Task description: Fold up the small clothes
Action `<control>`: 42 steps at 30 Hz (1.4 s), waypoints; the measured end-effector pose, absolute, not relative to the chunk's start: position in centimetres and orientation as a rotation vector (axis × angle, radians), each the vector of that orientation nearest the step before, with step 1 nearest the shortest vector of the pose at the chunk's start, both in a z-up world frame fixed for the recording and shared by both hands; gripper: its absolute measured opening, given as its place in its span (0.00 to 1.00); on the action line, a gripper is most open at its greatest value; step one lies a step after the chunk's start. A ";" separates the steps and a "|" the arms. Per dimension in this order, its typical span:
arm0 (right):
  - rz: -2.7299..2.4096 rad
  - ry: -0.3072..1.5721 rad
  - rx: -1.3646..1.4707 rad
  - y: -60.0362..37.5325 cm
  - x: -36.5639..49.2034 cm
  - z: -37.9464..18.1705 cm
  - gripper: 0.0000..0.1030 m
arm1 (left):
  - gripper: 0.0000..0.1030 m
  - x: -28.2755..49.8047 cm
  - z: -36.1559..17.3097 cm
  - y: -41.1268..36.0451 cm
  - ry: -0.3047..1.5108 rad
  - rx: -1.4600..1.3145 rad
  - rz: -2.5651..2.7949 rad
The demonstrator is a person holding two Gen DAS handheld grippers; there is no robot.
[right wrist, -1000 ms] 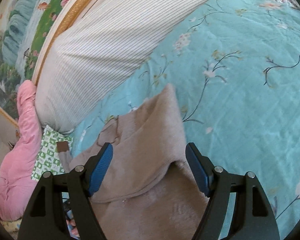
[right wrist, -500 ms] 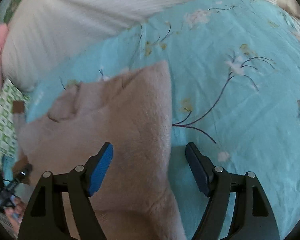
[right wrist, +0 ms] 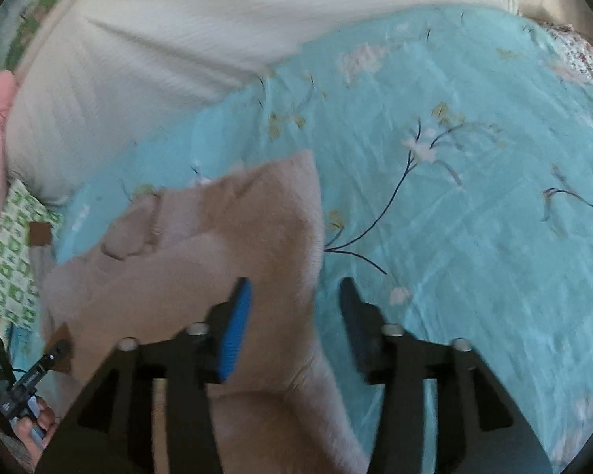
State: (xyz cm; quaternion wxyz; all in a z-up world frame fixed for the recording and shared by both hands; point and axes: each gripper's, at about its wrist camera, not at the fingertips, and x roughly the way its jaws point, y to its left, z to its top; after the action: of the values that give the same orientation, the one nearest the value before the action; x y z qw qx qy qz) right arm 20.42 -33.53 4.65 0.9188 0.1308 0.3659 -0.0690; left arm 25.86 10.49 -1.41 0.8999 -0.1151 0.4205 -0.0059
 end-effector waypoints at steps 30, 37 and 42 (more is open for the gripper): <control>0.244 0.938 0.332 -21.7 13.5 -1.1 0.50 | 0.05 45.1 -2.9 26.3 1.018 0.028 0.431; 0.230 0.906 0.345 -22.3 12.8 -0.7 0.50 | 0.02 40.4 1.2 22.9 0.865 -0.006 0.281; 0.230 0.877 0.350 -22.8 11.5 0.2 0.50 | 0.02 35.6 6.0 18.0 0.751 -0.063 0.122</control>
State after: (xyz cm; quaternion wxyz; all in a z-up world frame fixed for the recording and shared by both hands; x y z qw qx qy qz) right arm 11.50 -22.80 0.19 0.8843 0.1682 0.4214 0.1104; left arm 35.62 17.99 5.99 0.9280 -0.0306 0.3665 0.0595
